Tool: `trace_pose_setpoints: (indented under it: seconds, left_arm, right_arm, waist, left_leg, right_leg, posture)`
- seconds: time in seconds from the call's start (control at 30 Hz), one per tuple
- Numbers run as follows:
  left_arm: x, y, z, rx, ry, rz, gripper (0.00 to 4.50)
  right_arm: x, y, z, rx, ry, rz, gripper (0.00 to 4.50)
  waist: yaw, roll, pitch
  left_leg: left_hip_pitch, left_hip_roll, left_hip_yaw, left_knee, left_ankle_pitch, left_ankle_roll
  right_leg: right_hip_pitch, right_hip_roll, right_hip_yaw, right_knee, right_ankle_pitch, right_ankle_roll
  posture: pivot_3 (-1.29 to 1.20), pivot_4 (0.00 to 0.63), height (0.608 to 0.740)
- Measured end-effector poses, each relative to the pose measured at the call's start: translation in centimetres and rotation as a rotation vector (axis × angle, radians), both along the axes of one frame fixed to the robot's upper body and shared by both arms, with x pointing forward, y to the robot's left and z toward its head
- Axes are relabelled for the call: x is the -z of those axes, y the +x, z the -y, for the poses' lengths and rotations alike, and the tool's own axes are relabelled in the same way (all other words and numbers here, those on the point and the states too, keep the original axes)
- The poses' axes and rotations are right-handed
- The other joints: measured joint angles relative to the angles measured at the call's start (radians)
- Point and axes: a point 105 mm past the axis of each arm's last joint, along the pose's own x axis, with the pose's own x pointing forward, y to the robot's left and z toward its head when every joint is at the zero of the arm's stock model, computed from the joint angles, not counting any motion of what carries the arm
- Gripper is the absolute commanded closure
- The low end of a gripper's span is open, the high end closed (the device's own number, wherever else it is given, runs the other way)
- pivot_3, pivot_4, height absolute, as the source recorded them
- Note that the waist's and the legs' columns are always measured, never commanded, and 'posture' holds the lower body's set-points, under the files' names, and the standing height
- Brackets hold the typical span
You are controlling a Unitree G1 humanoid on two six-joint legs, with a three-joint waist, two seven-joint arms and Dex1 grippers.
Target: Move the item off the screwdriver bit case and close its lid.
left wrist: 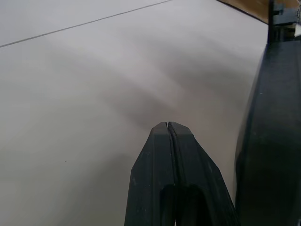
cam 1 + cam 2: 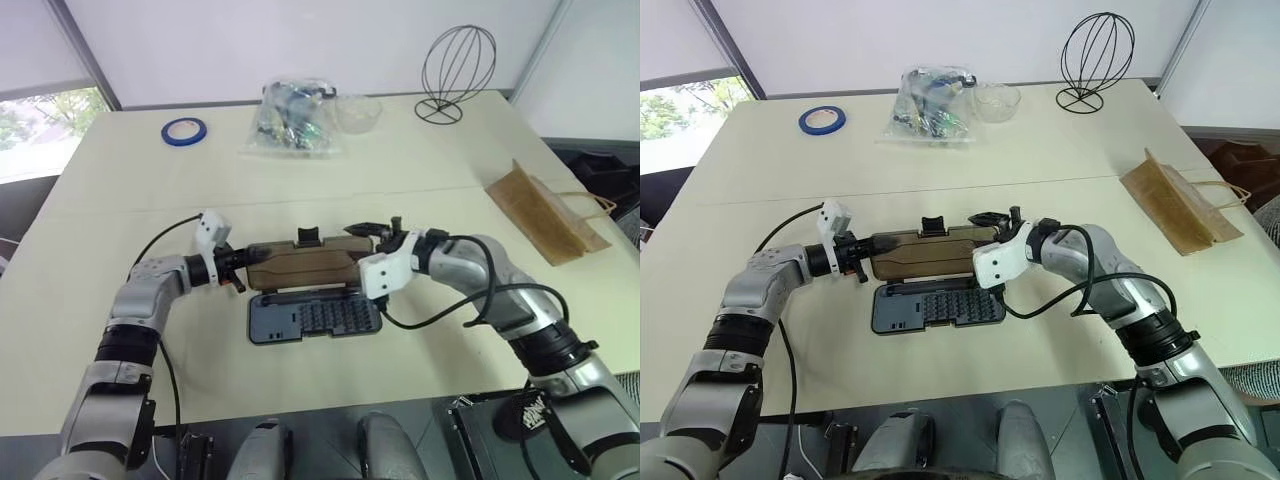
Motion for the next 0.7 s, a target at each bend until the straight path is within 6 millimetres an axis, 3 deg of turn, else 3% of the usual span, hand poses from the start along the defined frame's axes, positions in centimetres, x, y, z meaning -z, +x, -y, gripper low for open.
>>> trace_pose_setpoints:
  seconds: [0.03,0.17,0.33,0.47,0.57,0.7]
  left_arm:
    - [0.0,0.0,0.0,0.0,0.002,0.006,4.5]
    - [-0.1,0.0,0.0,0.0,0.005,0.011,4.5]
    - [-0.5,0.0,0.2,0.01,0.006,0.026,4.5]
    - [-1.2,-0.2,0.7,0.035,0.0,0.04,4.5]
    - [-2.0,-0.8,1.3,0.075,-0.003,0.057,4.5]
    - [-2.6,-2.2,1.5,0.124,0.004,0.048,4.5]
  right_arm:
    - [0.0,0.0,0.3,0.013,-0.02,-0.016,0.03]
    - [-0.5,-0.4,1.7,0.081,-0.074,-0.122,0.03]
    - [-4.9,-1.0,5.3,0.281,0.079,-0.294,0.03]
    - [-6.9,-1.9,7.8,0.379,0.151,-0.353,0.03]
    - [-7.0,-2.1,9.1,0.444,0.204,-0.38,0.03]
    - [-5.3,-2.0,10.2,0.515,0.263,-0.434,0.03]
  waist:
    - [0.001,0.0,0.0]
    - [0.004,0.0,0.0]
    - [0.011,-0.001,0.001]
    - [0.023,-0.001,0.001]
    - [0.027,-0.001,0.001]
    - [0.023,-0.001,0.001]
  left_leg:
    - [0.0,0.0,0.0,0.0,0.0,0.0]
    - [-0.001,0.0,0.0,0.001,0.0,0.0]
    - [-0.002,0.0,-0.001,0.001,0.0,0.001]
    - [-0.002,0.0,-0.001,0.001,-0.003,0.005]
    - [-0.002,0.0,-0.001,0.001,-0.003,0.006]
    - [-0.002,0.0,0.0,0.001,-0.003,0.005]
  right_leg:
    - [0.0,0.0,0.0,0.0,0.0,0.0]
    - [0.0,0.0,0.0,0.0,0.0,0.0]
    - [0.0,0.0,-0.001,0.0,0.0,0.0]
    - [0.0,0.0,-0.001,-0.001,0.0,0.0]
    - [0.0,0.0,-0.001,-0.001,0.0,0.0]
    - [-0.001,-0.001,0.0,-0.001,0.0,0.0]
  posture:
    - [0.0,0.15,0.74]
    - [0.0,0.15,0.74]
    - [0.0,0.15,0.74]
    - [0.0,0.15,0.74]
    - [0.0,0.15,0.74]
    - [0.0,0.15,0.74]
